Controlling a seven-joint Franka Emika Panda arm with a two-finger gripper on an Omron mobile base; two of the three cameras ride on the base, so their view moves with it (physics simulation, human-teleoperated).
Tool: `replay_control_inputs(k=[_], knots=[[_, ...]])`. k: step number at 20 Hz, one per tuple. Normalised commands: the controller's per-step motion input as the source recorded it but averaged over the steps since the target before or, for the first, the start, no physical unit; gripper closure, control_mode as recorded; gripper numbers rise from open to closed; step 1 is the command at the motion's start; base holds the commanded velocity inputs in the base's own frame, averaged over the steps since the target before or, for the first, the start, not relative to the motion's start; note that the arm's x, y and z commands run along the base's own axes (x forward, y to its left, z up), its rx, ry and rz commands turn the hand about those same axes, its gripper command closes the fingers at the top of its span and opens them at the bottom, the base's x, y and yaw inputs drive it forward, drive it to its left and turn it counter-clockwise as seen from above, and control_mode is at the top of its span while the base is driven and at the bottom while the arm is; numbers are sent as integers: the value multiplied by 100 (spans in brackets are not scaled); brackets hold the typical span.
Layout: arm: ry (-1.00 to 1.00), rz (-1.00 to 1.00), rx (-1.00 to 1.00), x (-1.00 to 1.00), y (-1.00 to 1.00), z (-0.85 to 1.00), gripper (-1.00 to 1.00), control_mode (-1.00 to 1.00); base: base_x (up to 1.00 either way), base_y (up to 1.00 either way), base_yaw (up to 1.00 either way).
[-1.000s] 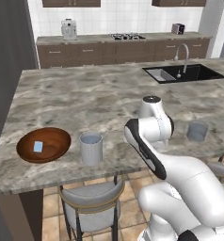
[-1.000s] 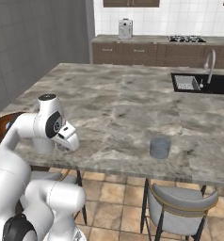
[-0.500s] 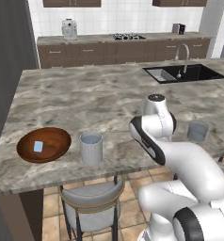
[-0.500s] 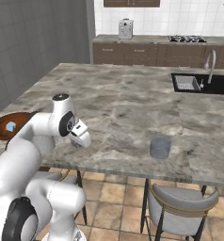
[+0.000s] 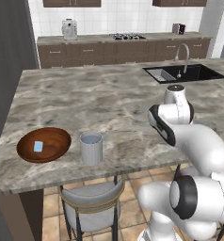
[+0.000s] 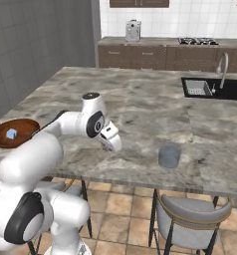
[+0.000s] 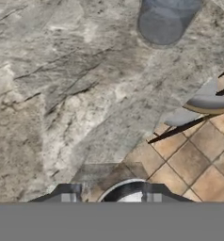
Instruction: There are four ice cubes in the ice bowl. Place two ice cubes in each glass of water.
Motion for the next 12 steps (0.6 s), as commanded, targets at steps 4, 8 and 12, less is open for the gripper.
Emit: replay_control_inputs(k=[4,8,12], knots=[[0,-7,-2,0,-99,36,100,-100,0,0,0],[-8,-1,0,1,-88,27,100,-100,0,0,0],[-6,1,0,19,-80,6,100,-100,0,0,0]])
